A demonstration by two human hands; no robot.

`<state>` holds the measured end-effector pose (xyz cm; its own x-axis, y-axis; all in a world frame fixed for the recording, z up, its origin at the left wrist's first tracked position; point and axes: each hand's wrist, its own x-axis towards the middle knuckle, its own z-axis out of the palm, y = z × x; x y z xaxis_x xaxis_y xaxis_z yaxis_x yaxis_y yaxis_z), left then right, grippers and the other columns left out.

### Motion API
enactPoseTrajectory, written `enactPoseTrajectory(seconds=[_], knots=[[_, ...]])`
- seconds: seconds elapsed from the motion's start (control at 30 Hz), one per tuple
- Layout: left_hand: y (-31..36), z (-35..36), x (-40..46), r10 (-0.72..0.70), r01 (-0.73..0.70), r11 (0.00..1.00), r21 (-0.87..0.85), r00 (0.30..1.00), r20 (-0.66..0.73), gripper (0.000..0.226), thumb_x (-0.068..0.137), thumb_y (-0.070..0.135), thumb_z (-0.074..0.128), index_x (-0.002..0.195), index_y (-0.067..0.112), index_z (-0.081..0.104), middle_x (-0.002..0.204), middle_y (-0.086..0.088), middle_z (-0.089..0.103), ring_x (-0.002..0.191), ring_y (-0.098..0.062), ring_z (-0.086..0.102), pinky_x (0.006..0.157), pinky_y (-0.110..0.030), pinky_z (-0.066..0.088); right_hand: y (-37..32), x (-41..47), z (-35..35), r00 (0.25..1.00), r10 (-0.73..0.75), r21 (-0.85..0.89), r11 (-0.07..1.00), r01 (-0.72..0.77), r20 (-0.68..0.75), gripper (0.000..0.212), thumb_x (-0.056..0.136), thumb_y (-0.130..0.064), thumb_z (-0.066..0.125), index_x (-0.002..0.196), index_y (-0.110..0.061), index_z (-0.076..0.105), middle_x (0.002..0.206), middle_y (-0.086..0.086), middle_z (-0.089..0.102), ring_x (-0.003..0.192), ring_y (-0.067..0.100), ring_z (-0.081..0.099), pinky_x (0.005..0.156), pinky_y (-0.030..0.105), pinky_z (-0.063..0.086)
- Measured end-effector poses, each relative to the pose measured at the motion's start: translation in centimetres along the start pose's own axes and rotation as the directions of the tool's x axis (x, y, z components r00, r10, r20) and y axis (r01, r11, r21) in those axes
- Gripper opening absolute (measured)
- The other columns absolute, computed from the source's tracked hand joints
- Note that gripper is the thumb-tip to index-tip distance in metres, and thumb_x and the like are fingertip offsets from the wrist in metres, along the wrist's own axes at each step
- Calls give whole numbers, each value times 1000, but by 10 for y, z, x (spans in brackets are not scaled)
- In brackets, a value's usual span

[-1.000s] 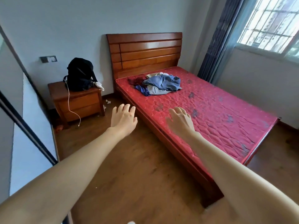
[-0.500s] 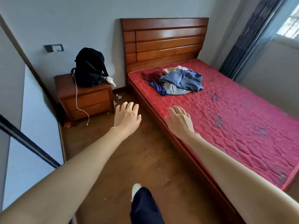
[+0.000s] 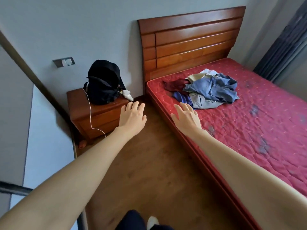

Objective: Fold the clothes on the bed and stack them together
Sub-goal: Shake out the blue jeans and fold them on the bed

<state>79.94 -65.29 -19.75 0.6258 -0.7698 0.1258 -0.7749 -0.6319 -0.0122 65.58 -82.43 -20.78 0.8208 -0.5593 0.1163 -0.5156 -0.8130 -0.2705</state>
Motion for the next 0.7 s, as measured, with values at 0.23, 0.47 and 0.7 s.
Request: enactPoseTrajectory(seconds=[0.23, 0.47, 0.7], knots=[[-28, 38, 125, 90, -89, 996, -15, 995, 38, 51, 99, 36, 40, 146, 16, 35, 150, -8, 36, 139, -27, 29, 111, -43, 28, 15, 103, 36, 997, 63, -10, 998, -63, 31, 51, 99, -40, 45, 145, -18, 39, 151, 9, 35, 143, 28, 24, 114, 48, 26], [-41, 55, 280, 237, -235, 970, -56, 971, 35, 53, 99, 37, 40, 146, 15, 34, 151, -9, 35, 140, -29, 28, 112, -47, 27, 47, 218, 35, 972, 233, -60, 970, -235, -36, 52, 99, -39, 44, 145, -16, 38, 150, 9, 36, 141, 26, 27, 113, 44, 27], [-14, 95, 384, 397, -387, 916, -109, 912, 106, 54, 99, 39, 41, 147, 17, 33, 152, -8, 33, 140, -28, 26, 113, -45, 25, 90, 270, 66, 909, 418, -40, 908, -417, 6, 48, 98, -38, 46, 141, -19, 41, 148, 7, 38, 140, 26, 29, 110, 46, 30]])
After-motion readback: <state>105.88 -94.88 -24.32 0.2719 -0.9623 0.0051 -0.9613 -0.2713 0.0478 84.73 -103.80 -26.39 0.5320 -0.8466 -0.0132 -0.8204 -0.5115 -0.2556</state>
